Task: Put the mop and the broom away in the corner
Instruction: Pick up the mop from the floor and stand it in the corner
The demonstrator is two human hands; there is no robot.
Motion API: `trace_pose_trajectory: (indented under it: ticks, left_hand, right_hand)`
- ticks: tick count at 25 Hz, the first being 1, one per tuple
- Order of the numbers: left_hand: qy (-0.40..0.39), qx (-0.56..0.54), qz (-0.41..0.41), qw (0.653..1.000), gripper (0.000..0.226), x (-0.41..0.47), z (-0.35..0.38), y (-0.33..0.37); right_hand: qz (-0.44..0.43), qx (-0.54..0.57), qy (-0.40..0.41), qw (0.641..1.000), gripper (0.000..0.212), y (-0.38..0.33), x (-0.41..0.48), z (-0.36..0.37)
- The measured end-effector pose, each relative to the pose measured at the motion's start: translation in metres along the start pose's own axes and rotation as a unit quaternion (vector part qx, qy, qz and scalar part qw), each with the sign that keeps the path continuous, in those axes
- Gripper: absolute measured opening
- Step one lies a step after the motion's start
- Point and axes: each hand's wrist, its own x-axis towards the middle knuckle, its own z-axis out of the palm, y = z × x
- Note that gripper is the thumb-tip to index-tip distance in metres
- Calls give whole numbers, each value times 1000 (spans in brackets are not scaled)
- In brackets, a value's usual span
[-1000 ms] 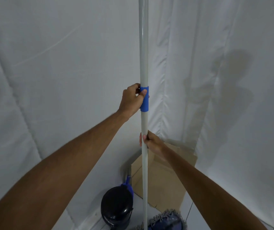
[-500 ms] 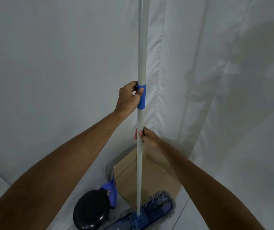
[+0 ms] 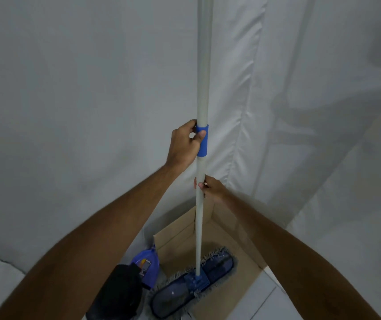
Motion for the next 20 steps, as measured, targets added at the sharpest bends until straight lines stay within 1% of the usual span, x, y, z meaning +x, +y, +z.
trace_pose_trajectory:
  ticks: [4, 7, 9, 12, 14, 15, 17, 18, 20]
  left_hand:
    - [-11, 3, -7, 1000, 22, 43, 36, -35]
    - [-20, 21, -19, 999, 23, 69, 60, -62]
    - [-23, 24, -43, 999, 23, 83, 78, -82]
    - [-33, 47, -96, 994, 23, 97, 108, -109]
    - [-41, 57, -129, 989, 24, 107, 130, -127]
    - [-40, 61, -144, 987, 24, 113, 140, -133]
    - [-19, 68, -173, 982, 24, 128, 161, -140]
    - [-8, 69, -185, 980, 24, 136, 169, -142]
    - [10, 71, -208, 975, 23, 154, 184, -149]
  right_hand:
    - [11, -7, -7, 1000, 16, 21, 57, -24]
    - [38, 0, -32, 999, 12, 37, 94, -35]
    - [60, 23, -42, 997, 10, 53, 119, -42]
    - [56, 9, -83, 995, 10, 78, 152, -50]
    - [75, 32, -95, 992, 7, 101, 172, -53]
    - [99, 51, -86, 990, 12, 109, 178, -53]
    - [137, 82, -70, 985, 32, 123, 194, -56]
    - [140, 80, -60, 985, 37, 129, 200, -56]
    - [136, 73, -40, 987, 39, 139, 218, -58]
